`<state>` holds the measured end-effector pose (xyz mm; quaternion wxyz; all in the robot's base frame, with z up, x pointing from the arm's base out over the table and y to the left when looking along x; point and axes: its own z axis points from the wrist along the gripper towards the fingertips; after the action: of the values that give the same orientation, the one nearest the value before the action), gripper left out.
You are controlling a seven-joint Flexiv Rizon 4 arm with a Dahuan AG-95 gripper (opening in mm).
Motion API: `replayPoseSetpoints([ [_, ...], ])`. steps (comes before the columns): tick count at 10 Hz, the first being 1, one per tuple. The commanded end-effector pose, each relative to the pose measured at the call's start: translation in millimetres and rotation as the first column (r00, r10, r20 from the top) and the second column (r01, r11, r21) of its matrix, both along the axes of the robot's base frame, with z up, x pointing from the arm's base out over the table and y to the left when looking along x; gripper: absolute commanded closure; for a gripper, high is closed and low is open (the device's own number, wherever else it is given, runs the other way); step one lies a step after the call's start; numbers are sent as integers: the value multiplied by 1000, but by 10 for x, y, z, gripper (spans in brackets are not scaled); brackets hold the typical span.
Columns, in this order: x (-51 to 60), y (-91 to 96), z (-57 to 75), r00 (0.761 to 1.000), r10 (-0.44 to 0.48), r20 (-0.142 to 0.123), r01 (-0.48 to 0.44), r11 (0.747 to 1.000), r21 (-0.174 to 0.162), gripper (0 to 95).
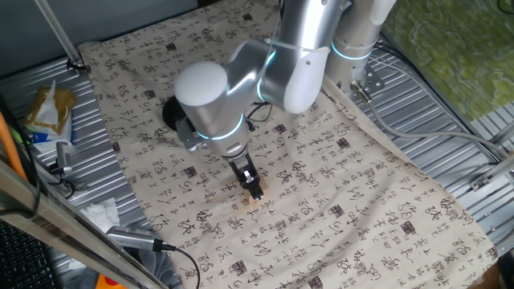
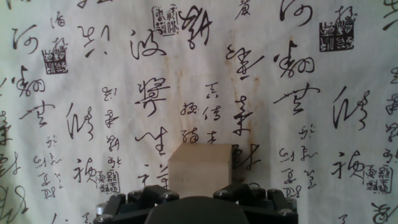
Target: Place the block on the scale
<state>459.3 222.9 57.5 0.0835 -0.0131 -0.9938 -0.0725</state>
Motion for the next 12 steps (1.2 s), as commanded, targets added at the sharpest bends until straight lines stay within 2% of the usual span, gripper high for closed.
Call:
replayPoseSetpoints([
  [1, 16, 0, -44, 1000, 1, 0, -1, 1000, -6, 0],
  [3, 31, 16, -92, 1000, 0, 0, 0, 1000, -16, 0],
  [4, 39, 23, -117, 1000, 7, 1, -7, 1000, -20, 190],
  [5, 44, 21, -135, 1000, 12, 3, -12, 1000, -23, 190],
  [6, 49, 20, -155, 1000, 17, 4, -17, 999, -34, 380],
  [7, 52, 20, -167, 1000, 24, 7, -23, 999, -40, 380],
  [8, 52, 20, -169, 999, 35, 10, -34, 998, -51, 570],
  [9, 52, 20, -170, 999, 49, 11, -48, 996, -76, 950],
  [12, 52, 20, -170, 996, 83, 25, -81, 993, -89, 950],
])
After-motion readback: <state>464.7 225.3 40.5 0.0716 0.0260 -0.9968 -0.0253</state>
